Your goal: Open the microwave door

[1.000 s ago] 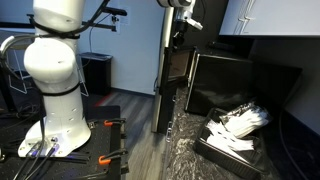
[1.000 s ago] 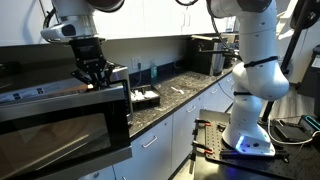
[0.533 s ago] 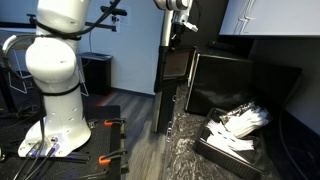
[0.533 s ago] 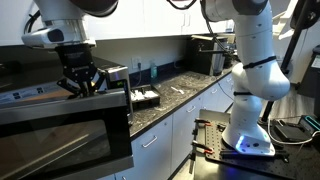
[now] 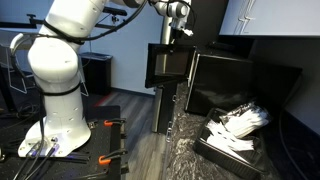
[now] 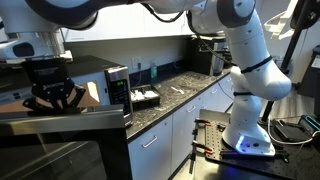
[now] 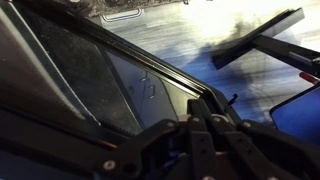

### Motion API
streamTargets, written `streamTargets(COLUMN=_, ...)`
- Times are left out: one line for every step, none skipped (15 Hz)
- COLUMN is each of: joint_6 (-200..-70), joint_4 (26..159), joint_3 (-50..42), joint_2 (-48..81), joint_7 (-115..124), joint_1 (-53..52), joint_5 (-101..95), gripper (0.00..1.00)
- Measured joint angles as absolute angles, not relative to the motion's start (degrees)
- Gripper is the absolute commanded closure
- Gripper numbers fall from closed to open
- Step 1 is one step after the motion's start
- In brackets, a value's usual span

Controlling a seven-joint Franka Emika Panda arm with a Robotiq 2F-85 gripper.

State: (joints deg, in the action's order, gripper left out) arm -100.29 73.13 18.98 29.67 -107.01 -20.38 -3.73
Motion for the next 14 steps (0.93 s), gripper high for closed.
streamTargets(joint_6=-100.28, joint_4=71.64, joint_3=18.98, joint_2=30.76, joint_7=-107.75, joint_1=-20.75, joint_5=-3.73, gripper=1.00)
streamTargets(joint_6=-100.26, joint_4=70.14, joint_3=18.98, joint_2=31.83, joint_7=-108.29, joint_1=-21.11, joint_5=-3.73, gripper=1.00)
streamTargets(joint_6=-100.23, joint_4=68.66, joint_3=18.98, joint_2=32.83, joint_7=-109.02, joint_1=-21.44, joint_5=-3.73, gripper=1.00)
streamTargets(joint_6=-100.15, joint_4=67.20, joint_3=18.98, joint_2=33.79, joint_7=-109.47, joint_1=-21.80, joint_5=-3.73, gripper=1.00)
streamTargets(joint_6=-100.08, joint_4=65.81, joint_3=18.98, joint_2=34.70, joint_7=-110.12, joint_1=-22.15, joint_5=-3.73, gripper=1.00)
streamTargets(joint_6=-99.97, joint_4=64.49, joint_3=18.98, joint_2=35.53, joint_7=-110.54, joint_1=-22.49, joint_5=-3.73, gripper=1.00)
streamTargets(joint_6=-99.78, joint_4=63.23, joint_3=18.98, joint_2=36.27, joint_7=-111.08, joint_1=-22.80, joint_5=-3.73, gripper=1.00)
streamTargets(joint_6=-99.58, joint_4=62.10, joint_3=18.98, joint_2=36.89, joint_7=-111.24, joint_1=-23.09, joint_5=-3.73, gripper=1.00)
streamTargets(joint_6=-99.28, joint_4=61.18, joint_3=18.98, joint_2=37.36, joint_7=-111.25, joint_1=-23.35, joint_5=-3.73, gripper=1.00)
streamTargets(joint_6=-98.90, joint_4=60.52, joint_3=18.97, joint_2=37.63, joint_7=-111.23, joint_1=-23.56, joint_5=-3.78, gripper=1.00)
streamTargets(joint_6=-98.40, joint_4=60.17, joint_3=18.95, joint_2=37.66, joint_7=-111.01, joint_1=-23.73, joint_5=-3.86, gripper=1.00)
streamTargets(joint_6=-97.58, joint_4=59.78, joint_3=18.95, joint_2=37.64, joint_7=-110.55, joint_1=-23.90, joint_5=-3.87, gripper=1.00)
streamTargets(joint_6=-96.66, joint_4=59.50, joint_3=18.95, joint_2=37.52, joint_7=-109.66, joint_1=-24.09, joint_5=-3.87, gripper=1.00)
streamTargets(joint_6=-95.36, joint_4=59.27, joint_3=18.94, joint_2=37.32, joint_7=-108.36, joint_1=-24.35, joint_5=-3.87, gripper=1.00)
